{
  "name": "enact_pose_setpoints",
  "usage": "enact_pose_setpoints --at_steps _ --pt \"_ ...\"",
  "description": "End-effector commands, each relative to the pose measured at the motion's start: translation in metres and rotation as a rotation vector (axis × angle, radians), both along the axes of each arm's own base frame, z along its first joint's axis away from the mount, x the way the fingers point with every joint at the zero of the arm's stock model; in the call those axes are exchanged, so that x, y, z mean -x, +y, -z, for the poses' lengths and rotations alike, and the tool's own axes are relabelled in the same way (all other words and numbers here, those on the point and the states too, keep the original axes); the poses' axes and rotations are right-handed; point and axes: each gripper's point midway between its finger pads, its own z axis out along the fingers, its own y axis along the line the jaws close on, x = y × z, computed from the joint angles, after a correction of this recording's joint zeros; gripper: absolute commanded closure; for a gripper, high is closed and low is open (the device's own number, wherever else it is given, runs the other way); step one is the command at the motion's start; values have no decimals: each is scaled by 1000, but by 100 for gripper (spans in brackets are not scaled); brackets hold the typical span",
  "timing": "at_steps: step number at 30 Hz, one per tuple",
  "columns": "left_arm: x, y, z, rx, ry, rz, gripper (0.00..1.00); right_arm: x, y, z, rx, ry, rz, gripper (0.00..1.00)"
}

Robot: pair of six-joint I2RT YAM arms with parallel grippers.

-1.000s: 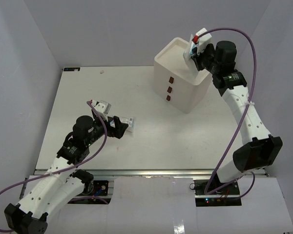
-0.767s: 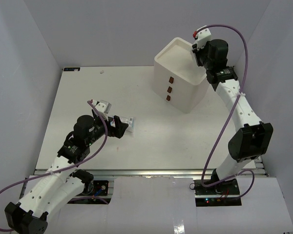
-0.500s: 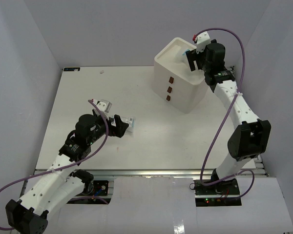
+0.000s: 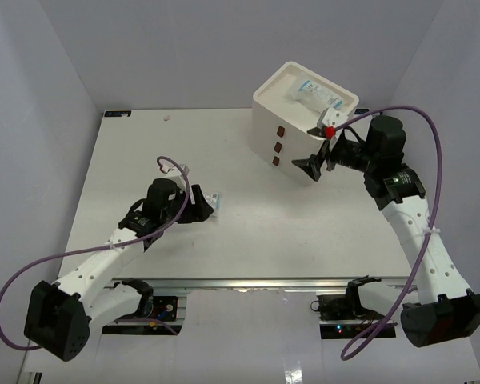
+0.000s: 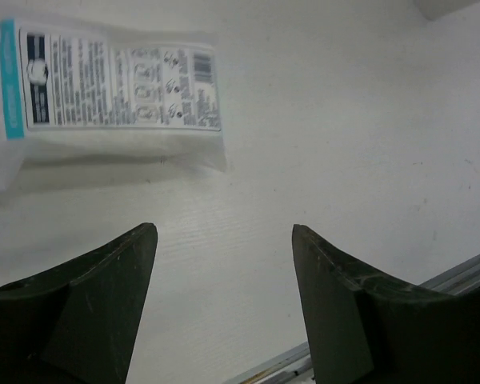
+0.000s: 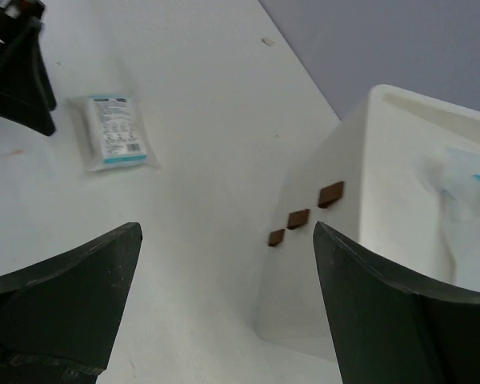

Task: Organize the makeup

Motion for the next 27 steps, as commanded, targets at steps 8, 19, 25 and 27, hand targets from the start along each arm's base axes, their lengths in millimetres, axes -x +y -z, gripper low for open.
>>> enact_pose_setpoints --at_steps 8,19,25,27 --pt "-32 32 40 254 331 -730 19 46 9 80 -27 179 -177 5" --pt "-76 23 67 317 420 -859 26 55 7 84 -22 159 -183 5" --pt "-83 26 71 312 420 -879 51 58 4 79 -22 135 -174 5" --pt "-84 25 66 317 409 -860 71 58 3 79 -22 132 -172 5"
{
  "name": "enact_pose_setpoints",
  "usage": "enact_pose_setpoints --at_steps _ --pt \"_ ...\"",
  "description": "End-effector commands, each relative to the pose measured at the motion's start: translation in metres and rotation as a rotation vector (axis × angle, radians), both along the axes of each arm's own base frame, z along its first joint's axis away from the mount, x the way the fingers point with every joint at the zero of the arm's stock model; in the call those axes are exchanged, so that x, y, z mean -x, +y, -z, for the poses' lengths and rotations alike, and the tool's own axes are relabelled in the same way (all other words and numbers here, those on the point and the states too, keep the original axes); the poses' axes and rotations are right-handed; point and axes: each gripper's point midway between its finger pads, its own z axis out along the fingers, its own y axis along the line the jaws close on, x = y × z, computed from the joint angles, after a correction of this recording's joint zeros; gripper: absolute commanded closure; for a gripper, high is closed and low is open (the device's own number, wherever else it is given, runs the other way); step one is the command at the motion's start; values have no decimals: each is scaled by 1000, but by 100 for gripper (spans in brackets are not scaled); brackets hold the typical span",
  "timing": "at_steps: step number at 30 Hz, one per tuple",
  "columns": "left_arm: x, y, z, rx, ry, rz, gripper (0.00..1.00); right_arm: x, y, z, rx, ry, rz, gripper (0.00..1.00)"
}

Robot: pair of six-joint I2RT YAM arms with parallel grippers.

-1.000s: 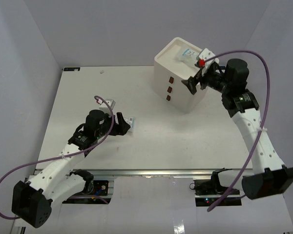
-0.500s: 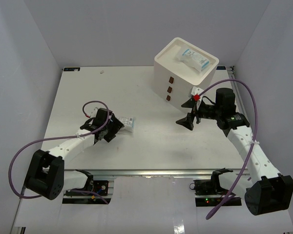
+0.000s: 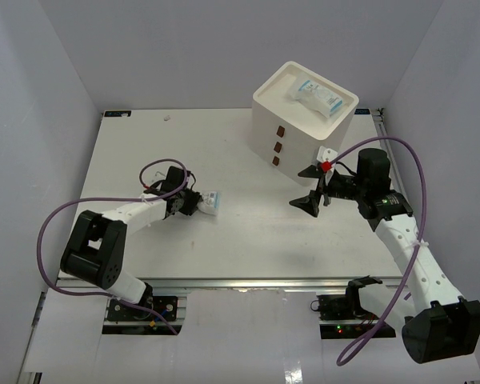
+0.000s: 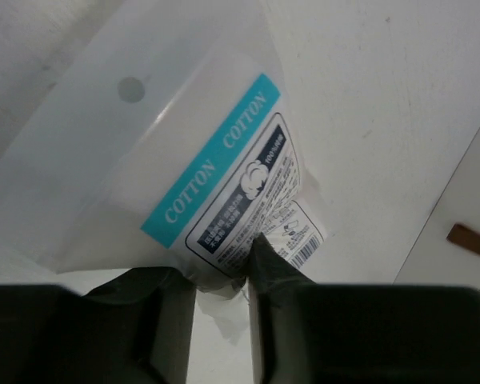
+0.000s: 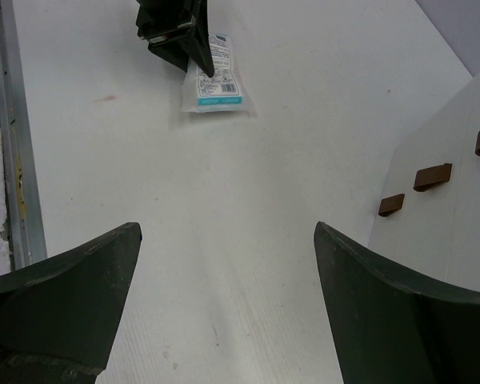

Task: Organize the makeup

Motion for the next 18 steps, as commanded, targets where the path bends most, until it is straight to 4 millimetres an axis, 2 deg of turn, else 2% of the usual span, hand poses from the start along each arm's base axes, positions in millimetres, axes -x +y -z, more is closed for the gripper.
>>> enact_pose_setpoints --at_steps 1,5,7,11,12,13,15,18 --pt "-11 1 -16 22 -42 -29 73 3 0 -13 -18 -59 -14 5" --pt "-15 -8 -40 26 -120 69 78 -1 -4 -16 -10 -74 19 5" --pt "-21 -17 -63 36 -203 151 80 -10 -10 -15 5 -75 76 5" --pt "-37 -50 -131 92 -447 370 83 -25 -24 -16 22 -73 182 5" --pt "-41 -68 -164 129 -574 474 86 -28 -28 -17 22 -74 208 5" --pt "-38 -83 -185 168 -646 564 89 -30 -30 -17 21 -73 221 5" --pt "-49 -104 -231 181 -776 673 94 -33 -35 -18 18 -74 245 5" --pt "-63 -135 -275 196 -881 778 95 -35 -40 -18 14 -73 263 5"
